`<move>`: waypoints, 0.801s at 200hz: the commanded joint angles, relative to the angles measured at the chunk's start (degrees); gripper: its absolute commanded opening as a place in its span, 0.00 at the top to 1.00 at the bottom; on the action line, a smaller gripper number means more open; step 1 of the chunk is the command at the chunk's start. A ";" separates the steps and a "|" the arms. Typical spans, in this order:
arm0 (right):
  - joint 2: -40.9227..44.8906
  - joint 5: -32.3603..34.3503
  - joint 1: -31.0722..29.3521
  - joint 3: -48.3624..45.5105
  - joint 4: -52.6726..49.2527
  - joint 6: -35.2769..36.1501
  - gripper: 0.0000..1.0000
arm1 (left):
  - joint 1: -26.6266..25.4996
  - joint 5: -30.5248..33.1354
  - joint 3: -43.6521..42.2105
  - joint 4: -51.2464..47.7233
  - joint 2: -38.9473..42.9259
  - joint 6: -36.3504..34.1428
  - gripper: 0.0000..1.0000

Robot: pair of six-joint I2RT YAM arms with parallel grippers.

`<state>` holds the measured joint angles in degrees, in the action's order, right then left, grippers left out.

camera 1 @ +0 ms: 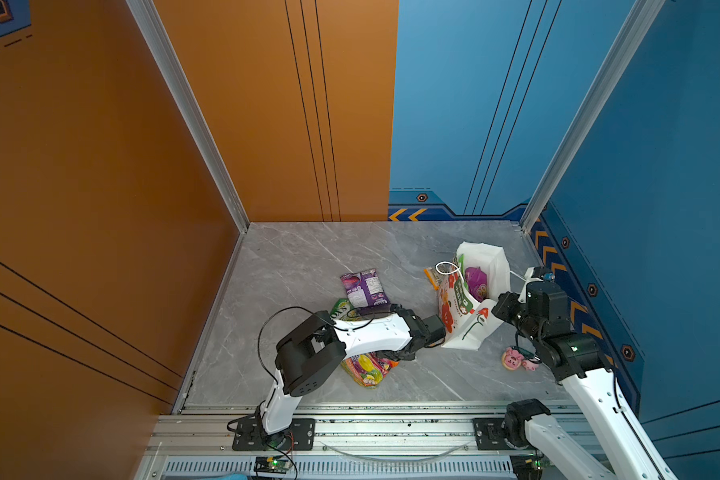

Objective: Place the snacks into the paper bag
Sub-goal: 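Lower the left gripper onto the orange Fox's Fruits bag and grasp it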

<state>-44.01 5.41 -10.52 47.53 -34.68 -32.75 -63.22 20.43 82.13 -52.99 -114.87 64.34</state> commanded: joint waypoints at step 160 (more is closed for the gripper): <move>-0.27 -4.89 1.91 -1.34 -3.45 -0.80 1.00 | -10.23 20.11 -10.57 -2.12 17.15 7.31 1.00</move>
<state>-44.03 3.38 -8.99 47.51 -34.68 -32.97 -71.00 31.90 72.40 -53.82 -102.00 70.37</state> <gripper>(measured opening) 0.048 0.044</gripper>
